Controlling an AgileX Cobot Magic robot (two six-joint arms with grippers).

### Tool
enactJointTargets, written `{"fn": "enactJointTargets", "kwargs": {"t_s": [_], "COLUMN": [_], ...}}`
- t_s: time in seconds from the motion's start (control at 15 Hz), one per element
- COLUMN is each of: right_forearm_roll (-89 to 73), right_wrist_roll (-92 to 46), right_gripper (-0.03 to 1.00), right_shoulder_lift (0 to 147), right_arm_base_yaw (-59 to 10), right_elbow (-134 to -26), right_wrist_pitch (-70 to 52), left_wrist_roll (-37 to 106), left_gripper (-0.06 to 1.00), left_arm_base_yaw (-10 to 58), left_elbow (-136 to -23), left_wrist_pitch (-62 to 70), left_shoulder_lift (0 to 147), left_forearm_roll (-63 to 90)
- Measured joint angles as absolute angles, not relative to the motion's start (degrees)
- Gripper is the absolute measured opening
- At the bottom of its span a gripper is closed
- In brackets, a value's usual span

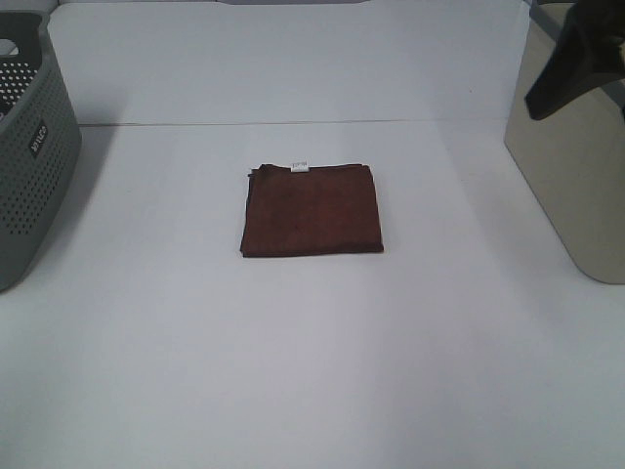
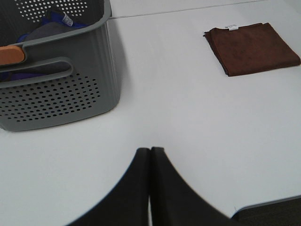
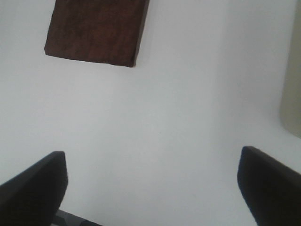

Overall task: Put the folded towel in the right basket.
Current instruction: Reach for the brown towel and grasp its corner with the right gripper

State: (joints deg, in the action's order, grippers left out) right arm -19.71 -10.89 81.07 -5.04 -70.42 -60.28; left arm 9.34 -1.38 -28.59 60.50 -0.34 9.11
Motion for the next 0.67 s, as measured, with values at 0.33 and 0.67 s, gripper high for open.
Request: {"fn": "enactJointTargets", "kwargs": {"t_s": [0.33, 0.67], "right_forearm_roll": [-21.03, -27.62], "right_wrist_roll": [-10.94, -11.75], "right_gripper": [0.93, 0.89], "right_shoulder_lift": [97.46, 114.65], "right_arm_base_yaw": [-10.66, -10.66], "right_elbow": [-79.30, -92.82], "right_wrist_pitch": [-56.78, -58.44], "left_wrist_roll": [9.34, 9.34], "left_gripper": [0.00, 0.00], "left_arm_base_yaw": [-1.38, -1.38], "left_elbow": [-28.59, -28.59], "left_wrist_pitch": [60.50, 60.50], "left_shoulder_lift": [-0.34, -0.34], "left_forearm_roll": [9.11, 9.11]}}
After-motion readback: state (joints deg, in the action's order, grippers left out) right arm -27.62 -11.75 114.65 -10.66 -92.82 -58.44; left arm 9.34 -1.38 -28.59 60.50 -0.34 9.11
